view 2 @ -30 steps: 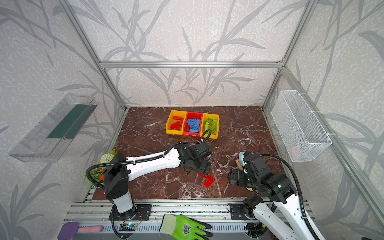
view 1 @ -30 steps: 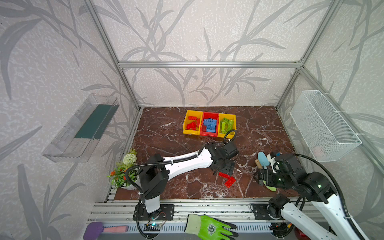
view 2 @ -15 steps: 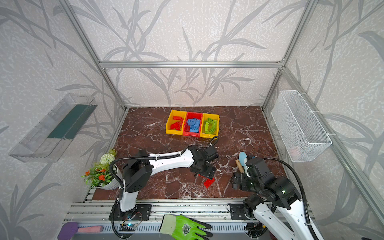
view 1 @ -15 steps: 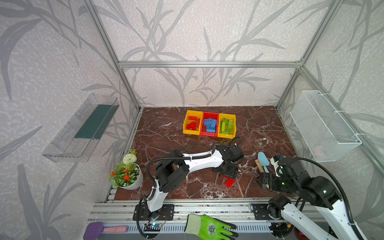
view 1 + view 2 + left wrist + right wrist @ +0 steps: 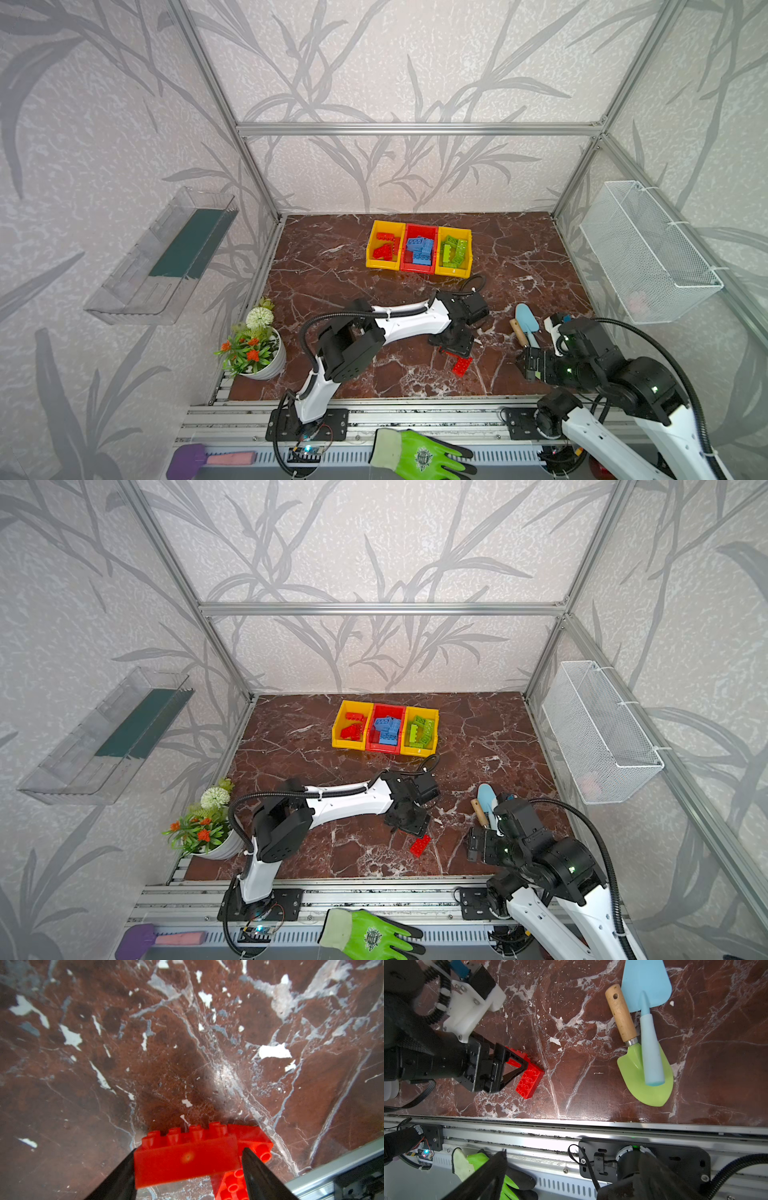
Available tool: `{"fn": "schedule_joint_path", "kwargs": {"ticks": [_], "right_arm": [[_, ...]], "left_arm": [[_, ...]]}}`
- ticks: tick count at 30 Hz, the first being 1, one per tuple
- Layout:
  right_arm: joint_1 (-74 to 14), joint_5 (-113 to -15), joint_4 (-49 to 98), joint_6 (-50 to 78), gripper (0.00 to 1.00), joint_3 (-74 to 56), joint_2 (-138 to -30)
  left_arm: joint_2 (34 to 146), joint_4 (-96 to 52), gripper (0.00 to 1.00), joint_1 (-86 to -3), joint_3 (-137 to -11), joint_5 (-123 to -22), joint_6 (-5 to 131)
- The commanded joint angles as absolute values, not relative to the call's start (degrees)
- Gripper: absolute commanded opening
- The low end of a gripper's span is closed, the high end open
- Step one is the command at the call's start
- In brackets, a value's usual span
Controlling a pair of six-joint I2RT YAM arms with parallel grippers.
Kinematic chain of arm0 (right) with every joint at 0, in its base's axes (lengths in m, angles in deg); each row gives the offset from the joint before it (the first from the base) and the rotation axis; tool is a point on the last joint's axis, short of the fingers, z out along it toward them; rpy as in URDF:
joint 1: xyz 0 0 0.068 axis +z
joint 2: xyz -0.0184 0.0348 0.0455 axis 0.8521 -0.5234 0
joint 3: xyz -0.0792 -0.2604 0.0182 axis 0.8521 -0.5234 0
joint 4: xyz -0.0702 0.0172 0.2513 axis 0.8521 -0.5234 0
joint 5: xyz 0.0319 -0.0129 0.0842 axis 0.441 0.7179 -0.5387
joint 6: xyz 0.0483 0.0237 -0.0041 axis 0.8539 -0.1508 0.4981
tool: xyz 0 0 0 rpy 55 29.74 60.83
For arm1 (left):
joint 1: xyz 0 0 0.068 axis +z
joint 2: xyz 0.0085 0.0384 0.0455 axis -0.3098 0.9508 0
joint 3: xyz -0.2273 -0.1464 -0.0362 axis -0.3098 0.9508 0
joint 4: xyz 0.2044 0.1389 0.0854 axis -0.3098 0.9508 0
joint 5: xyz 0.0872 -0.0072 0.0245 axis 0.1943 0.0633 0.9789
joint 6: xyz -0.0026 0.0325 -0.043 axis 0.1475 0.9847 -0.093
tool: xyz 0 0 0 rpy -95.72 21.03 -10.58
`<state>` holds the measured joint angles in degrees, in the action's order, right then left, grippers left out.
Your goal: Sort the legos into containers by color
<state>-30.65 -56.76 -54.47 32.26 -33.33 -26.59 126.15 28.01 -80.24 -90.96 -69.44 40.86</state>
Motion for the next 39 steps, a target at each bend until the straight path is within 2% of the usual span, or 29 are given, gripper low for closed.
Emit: {"fn": "schedule_joint_path", "kwargs": {"ticks": [1,24,32,39], "right_arm": [[-30.75,-55.98,-55.34,32.62,0.99,-32.75,-26.88],[-30.75,-55.96,-53.31,32.59,0.99,-30.82,-30.56],[-30.75,-56.48,-50.23,32.05,0.99,-30.03,-34.4],[-30.8,-56.66,-45.94,30.71,0.99,-28.03,-41.01]], "left_arm": [[127.44,30.17,0.73,-79.77,-91.27,-67.79,41.08],[122.01,32.2,0.63,-74.2,-90.38,-62.93,42.78],[118.58,37.61,0.62,-68.18,-95.64,-58.74,46.22],[120.68,43.84,0.62,-60.92,-107.04,-52.39,51.13]]}}
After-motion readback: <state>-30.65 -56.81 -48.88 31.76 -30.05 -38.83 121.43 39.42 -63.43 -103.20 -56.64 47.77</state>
